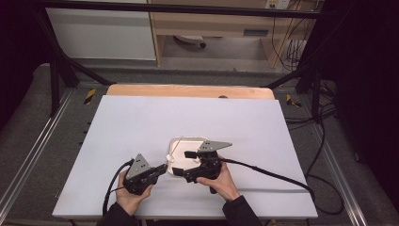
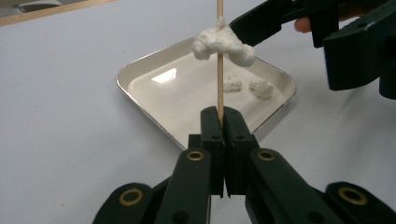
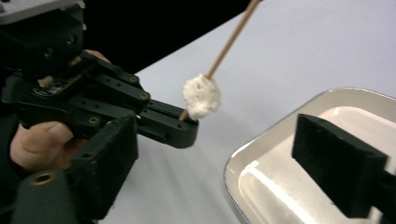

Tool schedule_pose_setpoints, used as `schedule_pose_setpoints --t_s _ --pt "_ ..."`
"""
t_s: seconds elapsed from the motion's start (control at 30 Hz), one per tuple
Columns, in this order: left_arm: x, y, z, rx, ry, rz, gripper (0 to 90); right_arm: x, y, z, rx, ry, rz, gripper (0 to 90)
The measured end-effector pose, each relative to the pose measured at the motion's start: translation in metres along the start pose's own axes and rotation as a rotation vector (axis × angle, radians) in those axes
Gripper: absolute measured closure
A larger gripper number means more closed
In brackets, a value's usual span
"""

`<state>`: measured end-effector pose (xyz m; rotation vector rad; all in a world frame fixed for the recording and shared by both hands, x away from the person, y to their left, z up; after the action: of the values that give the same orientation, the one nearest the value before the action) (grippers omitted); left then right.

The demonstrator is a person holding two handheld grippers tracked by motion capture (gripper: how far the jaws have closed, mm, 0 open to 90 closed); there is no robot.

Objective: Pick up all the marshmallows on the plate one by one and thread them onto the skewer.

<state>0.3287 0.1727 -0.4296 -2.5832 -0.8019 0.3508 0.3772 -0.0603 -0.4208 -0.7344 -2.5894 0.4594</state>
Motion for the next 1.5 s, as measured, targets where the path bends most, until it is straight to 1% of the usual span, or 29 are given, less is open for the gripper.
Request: schedule_pose_setpoints --t_s 0.1,0.2,0.3,0.37,0.4,0.47,0.53,0.6,0.67,0.7,0.73,0.8,0.83,0.87,0.9,1.13,1.27,1.43,1.5 --pt "0.001 -0.002 0.0 -0.003 -0.003 0.001 88.7 -0.003 -0.004 -0.003 0.029 -0.023 0.041 7.2" --pt "0.001 -0.002 0.001 -0.002 -0.004 0.005 88.7 -0.009 -0.008 -0.007 0.046 -0.046 0.077 6.9" --pt "0.002 -0.003 0.002 0.001 0.001 0.006 88.7 -0.016 -0.01 -0.011 0.095 -0.093 0.13 7.8" --pt "0.002 -0.004 0.002 0.002 0.003 0.006 88.7 -0.021 -0.01 -0.011 0.126 -0.11 0.159 9.4" --pt "0.002 -0.004 0.002 0.009 0.0 -0.006 88.7 -0.023 -0.009 -0.011 0.14 -0.119 0.169 11.5" --pt "0.003 -0.005 0.003 0.008 0.0 -0.008 88.6 -0.026 -0.008 -0.01 0.166 -0.145 0.188 15.0" --pt "0.003 -0.005 0.003 0.008 -0.001 -0.007 88.6 -0.03 -0.004 -0.008 0.189 -0.166 0.212 20.4" --pt "0.003 -0.005 0.003 0.009 -0.001 -0.006 88.6 -0.035 0.0 -0.005 0.219 -0.177 0.235 23.8" --pt "0.002 -0.005 0.003 0.008 0.0 -0.006 88.6 -0.039 0.003 -0.001 0.244 -0.177 0.256 28.8" --pt "0.002 -0.005 0.003 0.007 0.0 -0.006 88.6 -0.042 0.004 0.0 0.246 -0.174 0.261 32.3" --pt "0.002 -0.005 0.003 0.008 0.001 -0.006 88.7 -0.044 0.005 0.002 0.248 -0.159 0.265 34.6" --pt "0.002 -0.005 0.003 0.009 0.001 -0.004 88.6 -0.049 0.006 0.005 0.25 -0.151 0.29 39.6" --pt "0.002 -0.005 0.003 0.01 0.002 -0.004 88.6 -0.052 0.006 0.007 0.252 -0.15 0.296 40.9" --pt "0.002 -0.004 0.003 0.005 0.004 0.007 88.6 -0.053 0.006 0.008 0.261 -0.143 0.3 42.6" --pt "0.002 -0.004 0.003 0.003 0.004 0.008 88.7 -0.055 0.006 0.009 0.263 -0.141 0.298 45.0" --pt "0.001 -0.003 0.003 0.003 0.007 0.016 88.6 -0.056 0.011 0.015 0.269 -0.156 0.294 54.7" --pt "0.002 -0.003 0.004 0.006 0.003 0.015 88.6 -0.057 0.012 0.017 0.28 -0.176 0.298 58.0" --pt "0.001 -0.002 0.004 0.009 0.0 0.019 88.6 -0.056 0.012 0.019 0.266 -0.196 0.302 66.5" --pt "0.001 -0.002 0.004 0.01 -0.001 0.021 88.6 -0.057 0.012 0.02 0.258 -0.19 0.301 68.8"
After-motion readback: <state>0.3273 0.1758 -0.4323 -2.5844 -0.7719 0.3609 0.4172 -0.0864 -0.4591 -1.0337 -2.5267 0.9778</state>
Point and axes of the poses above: each handheld gripper's, and its own axes: y roughly forward along the jaws, z roughly out of its underside, x roughly to its left, the point moved 1 cm from there along y, roughly forward along the jaws, and after that the axes turned 8 degrees about z, right-handed, at the moved point
